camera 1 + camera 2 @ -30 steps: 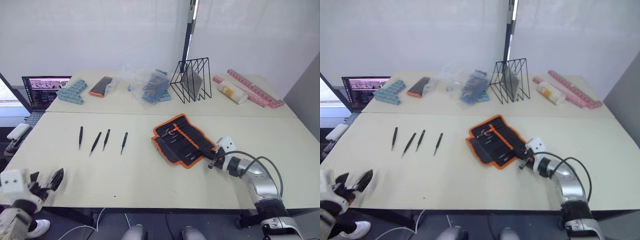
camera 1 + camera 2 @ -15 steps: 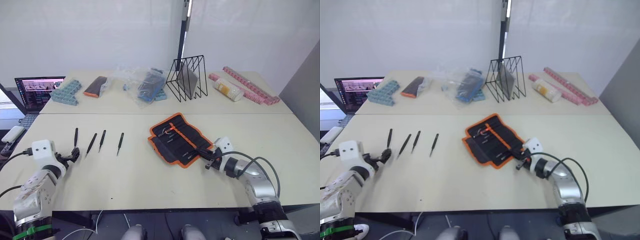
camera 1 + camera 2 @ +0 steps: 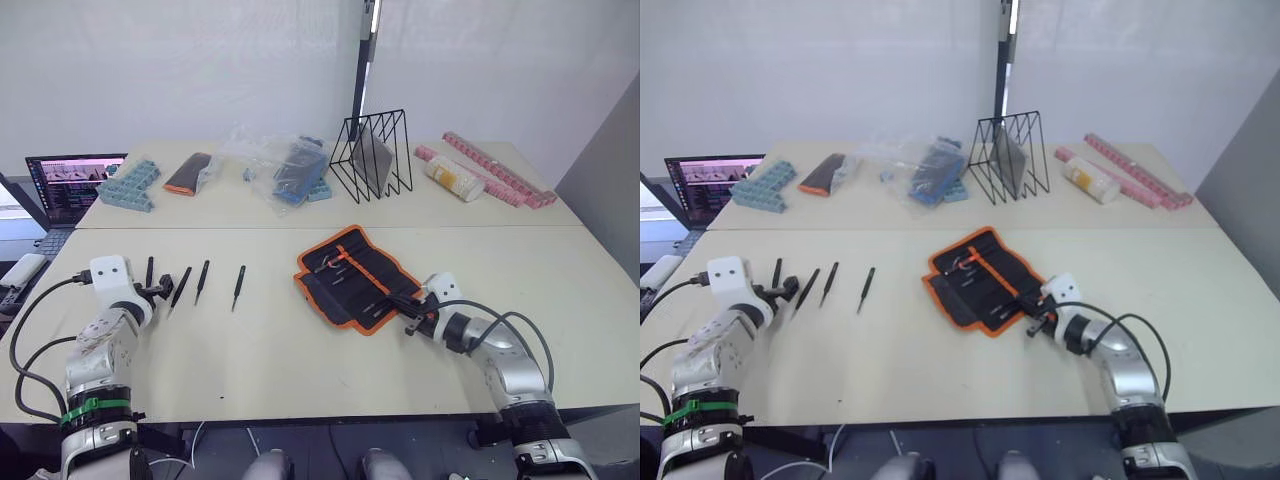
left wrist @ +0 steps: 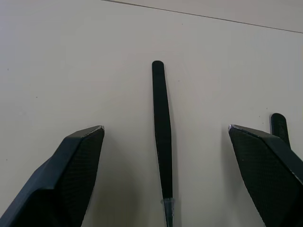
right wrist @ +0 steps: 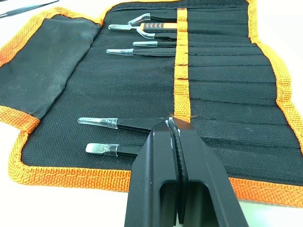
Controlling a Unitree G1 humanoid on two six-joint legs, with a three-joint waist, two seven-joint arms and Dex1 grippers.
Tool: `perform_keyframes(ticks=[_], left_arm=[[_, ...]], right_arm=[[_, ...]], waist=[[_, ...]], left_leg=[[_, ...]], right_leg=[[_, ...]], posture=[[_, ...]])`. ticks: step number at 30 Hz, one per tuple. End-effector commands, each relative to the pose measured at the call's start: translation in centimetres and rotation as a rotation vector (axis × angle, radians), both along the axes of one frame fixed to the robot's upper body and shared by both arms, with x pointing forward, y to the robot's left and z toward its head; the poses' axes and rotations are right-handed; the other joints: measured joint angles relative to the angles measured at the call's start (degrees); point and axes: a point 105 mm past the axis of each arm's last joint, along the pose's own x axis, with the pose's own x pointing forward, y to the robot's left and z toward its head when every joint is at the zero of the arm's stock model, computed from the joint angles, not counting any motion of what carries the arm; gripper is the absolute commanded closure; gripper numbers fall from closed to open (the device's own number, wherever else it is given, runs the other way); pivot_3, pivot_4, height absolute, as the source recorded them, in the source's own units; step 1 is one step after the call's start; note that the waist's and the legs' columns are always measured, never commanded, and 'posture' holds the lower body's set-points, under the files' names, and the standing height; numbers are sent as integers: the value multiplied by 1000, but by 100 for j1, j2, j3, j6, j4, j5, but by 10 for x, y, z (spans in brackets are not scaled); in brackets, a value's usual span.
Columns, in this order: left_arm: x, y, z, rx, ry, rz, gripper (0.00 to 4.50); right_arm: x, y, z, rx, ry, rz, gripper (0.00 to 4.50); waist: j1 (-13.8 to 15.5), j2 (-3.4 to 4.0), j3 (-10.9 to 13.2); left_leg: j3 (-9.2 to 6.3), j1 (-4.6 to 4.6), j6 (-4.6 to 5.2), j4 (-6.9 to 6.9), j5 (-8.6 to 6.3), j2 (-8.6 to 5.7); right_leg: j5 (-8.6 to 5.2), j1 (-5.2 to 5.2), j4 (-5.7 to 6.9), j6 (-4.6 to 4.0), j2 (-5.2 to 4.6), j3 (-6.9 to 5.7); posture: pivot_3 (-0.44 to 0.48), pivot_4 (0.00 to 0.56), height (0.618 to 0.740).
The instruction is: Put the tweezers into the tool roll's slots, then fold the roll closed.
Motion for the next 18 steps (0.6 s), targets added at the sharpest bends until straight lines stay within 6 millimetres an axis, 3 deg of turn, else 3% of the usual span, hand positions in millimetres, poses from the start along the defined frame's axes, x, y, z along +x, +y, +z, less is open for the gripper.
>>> perform_keyframes(ticks=[1, 10, 18], left_arm=[[2, -2, -3, 3, 21, -3, 1420], [0, -3, -10, -18, 53, 12, 4426], [-10, 26, 16, 77, -32, 63, 4467]], right_arm=[[-2, 3, -8, -16, 37, 0, 4500], [-2, 3, -8, -22, 42, -5, 4500], [2, 2, -10, -32, 37, -17, 4500]], waist=[[0, 2, 0], [18, 7, -1], [-8, 9, 0]], left_leg=[[0, 0, 0, 0, 0, -1], [0, 0, 0, 0, 0, -7], [0, -1, 0, 0, 0, -3]], right_leg=[[0, 0, 0, 0, -1, 0], [0, 1, 0, 1, -8, 0], [0, -1, 0, 1, -4, 0]], posture=[[0, 150, 740], [0, 150, 740], [0, 150, 740]])
